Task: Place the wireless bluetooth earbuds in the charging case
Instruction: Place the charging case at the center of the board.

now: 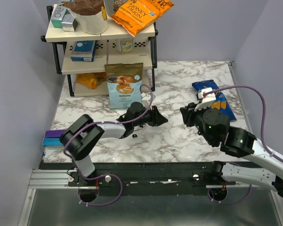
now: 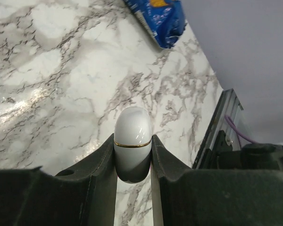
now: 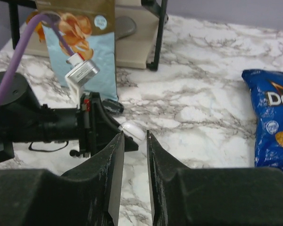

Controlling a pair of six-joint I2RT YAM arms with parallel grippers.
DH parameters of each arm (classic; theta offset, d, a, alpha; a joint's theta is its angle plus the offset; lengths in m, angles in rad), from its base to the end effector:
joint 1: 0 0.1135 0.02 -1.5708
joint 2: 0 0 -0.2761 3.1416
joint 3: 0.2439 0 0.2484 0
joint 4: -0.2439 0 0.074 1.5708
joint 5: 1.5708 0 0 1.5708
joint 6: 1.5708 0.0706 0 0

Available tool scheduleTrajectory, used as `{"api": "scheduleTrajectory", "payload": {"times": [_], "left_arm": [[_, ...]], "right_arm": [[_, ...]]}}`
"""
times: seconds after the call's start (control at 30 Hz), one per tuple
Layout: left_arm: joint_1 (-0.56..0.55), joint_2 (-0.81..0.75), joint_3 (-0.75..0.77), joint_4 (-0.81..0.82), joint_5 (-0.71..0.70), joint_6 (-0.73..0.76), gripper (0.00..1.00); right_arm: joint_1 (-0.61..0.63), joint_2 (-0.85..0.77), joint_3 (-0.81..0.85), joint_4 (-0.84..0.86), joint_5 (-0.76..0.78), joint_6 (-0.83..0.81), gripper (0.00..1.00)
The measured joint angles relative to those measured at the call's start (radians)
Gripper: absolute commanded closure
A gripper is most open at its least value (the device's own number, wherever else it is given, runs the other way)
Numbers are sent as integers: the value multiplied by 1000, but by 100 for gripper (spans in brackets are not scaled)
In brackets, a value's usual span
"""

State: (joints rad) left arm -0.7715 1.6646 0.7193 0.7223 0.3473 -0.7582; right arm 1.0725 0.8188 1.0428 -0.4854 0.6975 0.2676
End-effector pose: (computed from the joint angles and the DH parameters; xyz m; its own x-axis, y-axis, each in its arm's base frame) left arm 0.2503 -0.2770 0.1970 -0.7295 -0.1924 -0.6563 0.5398 0.4274 -0.7252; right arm 0.1244 0.1337 0.3941 -0.2187 0.0221 -0.9755 -0.3306 0.9389 0.0954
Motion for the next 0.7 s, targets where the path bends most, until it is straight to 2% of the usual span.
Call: {"api": "scheduleTrajectory", "payload": {"times": [0.27,0.5,0.7], "left_arm": [[-1,242,179,-47,-30,-72,100],[-3,351,280,-141,-66,-81,100],[-5,369,337,-241,-93,-71,85]], "right_arm": [[0,-67,-96,-18,-2,67,64],[0,-74,-109,-29,-5,85,62],[0,-74,-110,-33,-5,91,60]]}}
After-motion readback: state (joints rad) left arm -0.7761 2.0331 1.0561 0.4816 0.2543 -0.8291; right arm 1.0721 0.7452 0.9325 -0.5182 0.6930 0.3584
